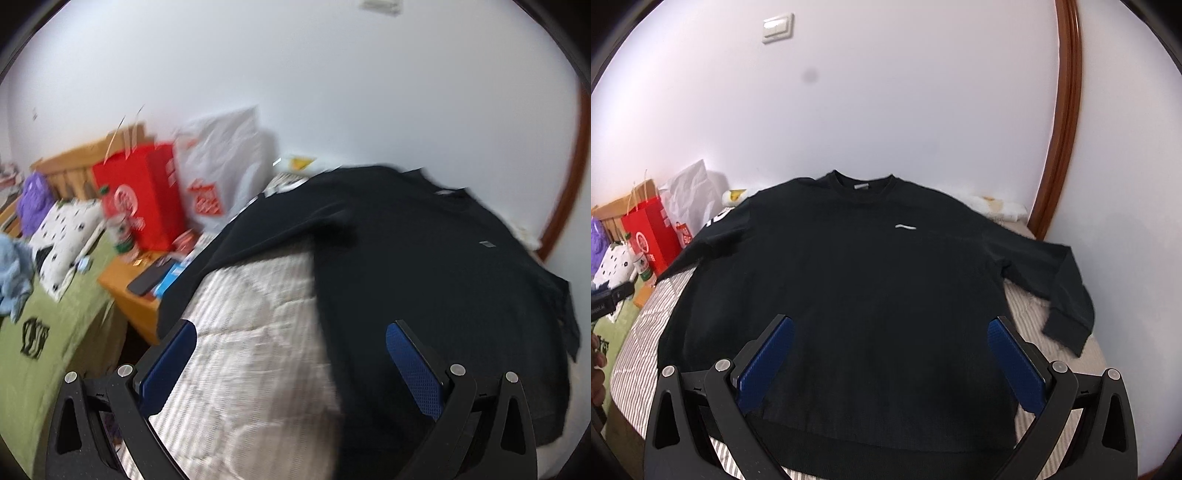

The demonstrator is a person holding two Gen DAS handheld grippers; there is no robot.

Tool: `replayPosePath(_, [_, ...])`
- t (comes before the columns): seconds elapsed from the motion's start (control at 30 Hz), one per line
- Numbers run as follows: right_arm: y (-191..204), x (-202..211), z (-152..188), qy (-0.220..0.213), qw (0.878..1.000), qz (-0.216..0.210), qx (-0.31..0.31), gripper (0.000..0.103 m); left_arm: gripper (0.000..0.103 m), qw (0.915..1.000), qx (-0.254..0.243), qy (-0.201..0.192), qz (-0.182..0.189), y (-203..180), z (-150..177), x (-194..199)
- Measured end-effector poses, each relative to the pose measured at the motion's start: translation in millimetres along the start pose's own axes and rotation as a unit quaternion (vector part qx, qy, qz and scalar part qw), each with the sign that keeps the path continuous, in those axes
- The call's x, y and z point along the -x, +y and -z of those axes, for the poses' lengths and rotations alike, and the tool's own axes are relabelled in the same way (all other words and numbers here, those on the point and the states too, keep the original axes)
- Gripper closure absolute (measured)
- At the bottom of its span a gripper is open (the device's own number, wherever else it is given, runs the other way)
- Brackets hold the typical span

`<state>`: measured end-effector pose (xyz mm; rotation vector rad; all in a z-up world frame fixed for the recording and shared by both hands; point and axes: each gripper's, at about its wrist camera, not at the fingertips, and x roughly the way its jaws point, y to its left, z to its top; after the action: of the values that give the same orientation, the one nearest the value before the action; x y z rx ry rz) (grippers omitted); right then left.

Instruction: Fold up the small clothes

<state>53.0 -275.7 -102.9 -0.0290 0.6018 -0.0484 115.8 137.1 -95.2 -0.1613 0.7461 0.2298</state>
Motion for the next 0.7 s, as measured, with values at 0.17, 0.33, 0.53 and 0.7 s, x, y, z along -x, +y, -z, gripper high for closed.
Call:
replayPosePath(0.17, [0, -31, 0, 0.009, 1.0, -0.027, -0.015, 0.0, 0.009, 0.9976, 0.035, 0.048, -0.035, 43, 0, -56])
replayPosePath(0.33, [3, -64, -2, 0.03, 0.999, -0.026, -0.015, 0.0, 0.02, 0.9944, 0.039, 0.087, -0.045, 55, -12, -110])
replayPosePath(0.53, [5, -98, -2, 0.053, 0.998, -0.036, -0.025, 0.001, 0.027, 0.9927, 0.006, 0.099, -0.069, 43, -36, -157])
replayPosePath(0.7, [0, -114, -8, 0.058, 0.998, -0.024, -0.019, 0.001, 0.041, 0.9922, 0.006, 0.092, -0.083, 44, -55, -181])
